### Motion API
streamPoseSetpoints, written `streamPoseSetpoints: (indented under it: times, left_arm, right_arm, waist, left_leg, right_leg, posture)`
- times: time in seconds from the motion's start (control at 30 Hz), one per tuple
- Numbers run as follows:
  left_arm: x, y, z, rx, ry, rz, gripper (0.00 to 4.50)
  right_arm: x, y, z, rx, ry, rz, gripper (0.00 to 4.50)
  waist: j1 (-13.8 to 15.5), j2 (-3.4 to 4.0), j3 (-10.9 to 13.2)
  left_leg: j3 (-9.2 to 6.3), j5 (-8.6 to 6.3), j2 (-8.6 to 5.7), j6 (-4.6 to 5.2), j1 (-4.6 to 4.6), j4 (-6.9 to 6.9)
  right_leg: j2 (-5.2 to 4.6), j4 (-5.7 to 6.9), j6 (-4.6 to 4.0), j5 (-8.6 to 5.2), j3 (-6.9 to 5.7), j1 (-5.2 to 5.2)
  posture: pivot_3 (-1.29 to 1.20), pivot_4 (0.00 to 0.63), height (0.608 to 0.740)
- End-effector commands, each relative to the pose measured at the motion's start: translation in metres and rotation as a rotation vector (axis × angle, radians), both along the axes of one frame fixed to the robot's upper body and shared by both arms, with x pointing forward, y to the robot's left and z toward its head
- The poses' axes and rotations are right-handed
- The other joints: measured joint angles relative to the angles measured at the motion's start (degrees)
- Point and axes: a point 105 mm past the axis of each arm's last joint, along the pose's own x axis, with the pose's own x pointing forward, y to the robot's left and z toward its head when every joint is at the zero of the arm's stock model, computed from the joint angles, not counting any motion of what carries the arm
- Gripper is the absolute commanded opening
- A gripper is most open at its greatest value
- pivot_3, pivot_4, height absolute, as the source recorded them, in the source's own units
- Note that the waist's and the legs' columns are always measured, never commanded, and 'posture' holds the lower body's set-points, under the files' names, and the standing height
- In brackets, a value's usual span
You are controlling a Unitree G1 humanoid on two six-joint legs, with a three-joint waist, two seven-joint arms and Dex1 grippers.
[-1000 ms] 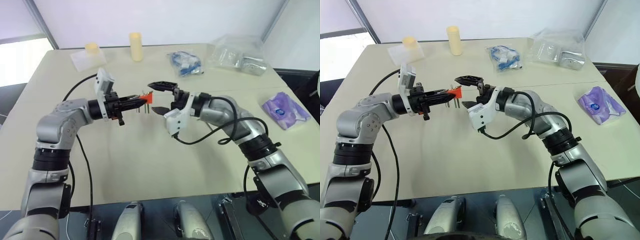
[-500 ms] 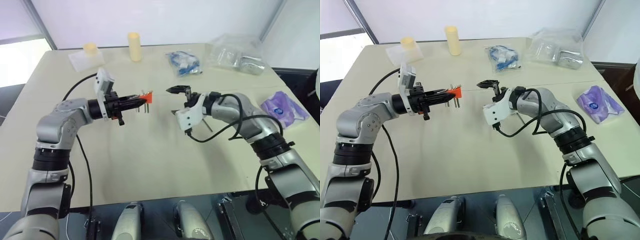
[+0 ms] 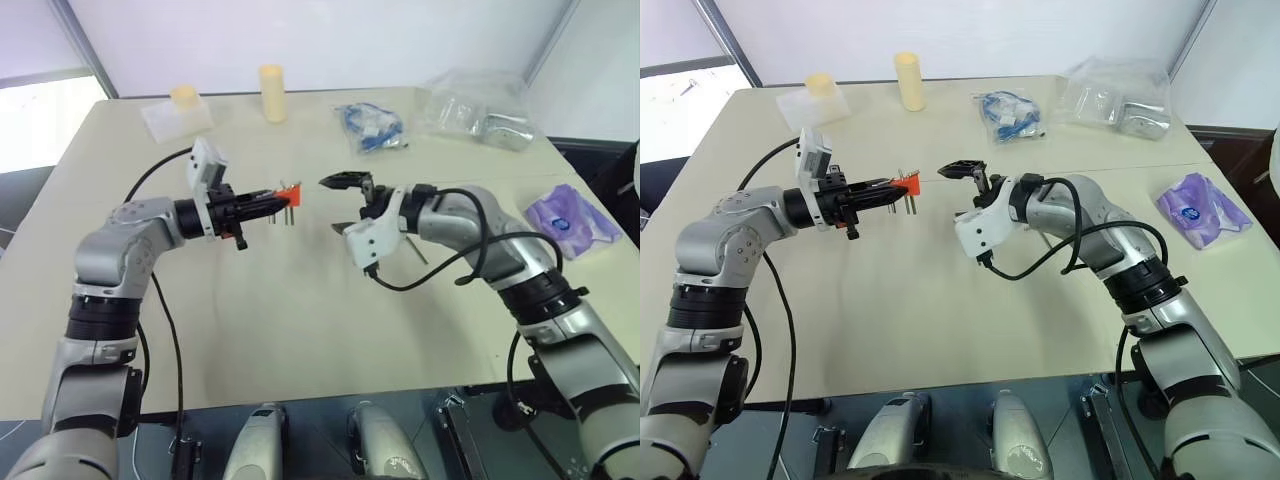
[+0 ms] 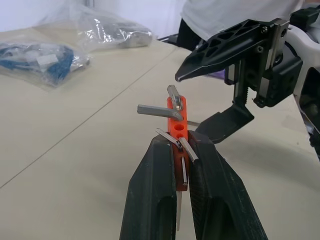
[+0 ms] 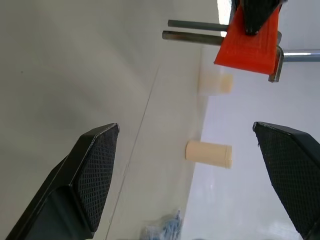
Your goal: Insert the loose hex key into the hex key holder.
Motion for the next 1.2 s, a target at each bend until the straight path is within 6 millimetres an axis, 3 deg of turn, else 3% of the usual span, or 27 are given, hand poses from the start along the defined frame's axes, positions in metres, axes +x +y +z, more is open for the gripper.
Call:
streamPoseSetpoints:
  times: [0.03, 0.53, 1.2]
  left_arm:
    - [-0.001, -0.002, 0.012, -0.002, -0.055, -0.013, 0.0]
    - [-0.004, -0.006, 0.013, -0.004, -0.057, -0.029, 0.0]
    - [-0.013, -0.013, 0.009, -0.003, -0.043, -0.075, 0.0]
  right_arm:
    - [-0.008, 0.009, 0.015, 0.044, -0.036, 0.039, 4.44]
    - [-0.012, 0.022, 0.017, 0.055, -0.039, 0.081, 4.44]
    - [-0.011, 0.023, 0.016, 0.046, -0.04, 0.086, 4.44]
  waist:
    - [0.0, 0.0, 0.0]
    - [0.0, 0.0, 0.0]
    - [0.0, 0.0, 0.0]
  left_leg:
    - [0.0, 0.0, 0.0, 0.0, 0.0, 0.0]
    - [0.0, 0.0, 0.0, 0.0, 0.0, 0.0]
    - [-0.01, 0.0, 0.0, 0.0, 0.0, 0.0]
  right_leg:
    - [0.0, 0.0, 0.0, 0.0, 0.0, 0.0]
    - [0.01, 0.0, 0.0, 0.0, 0.0, 0.0]
    - [0.01, 0.0, 0.0, 0.0, 0.0, 0.0]
  posture:
    - [0.0, 0.15, 0.74]
    - [0.0, 0.15, 0.74]
    - [0.0, 0.15, 0.74]
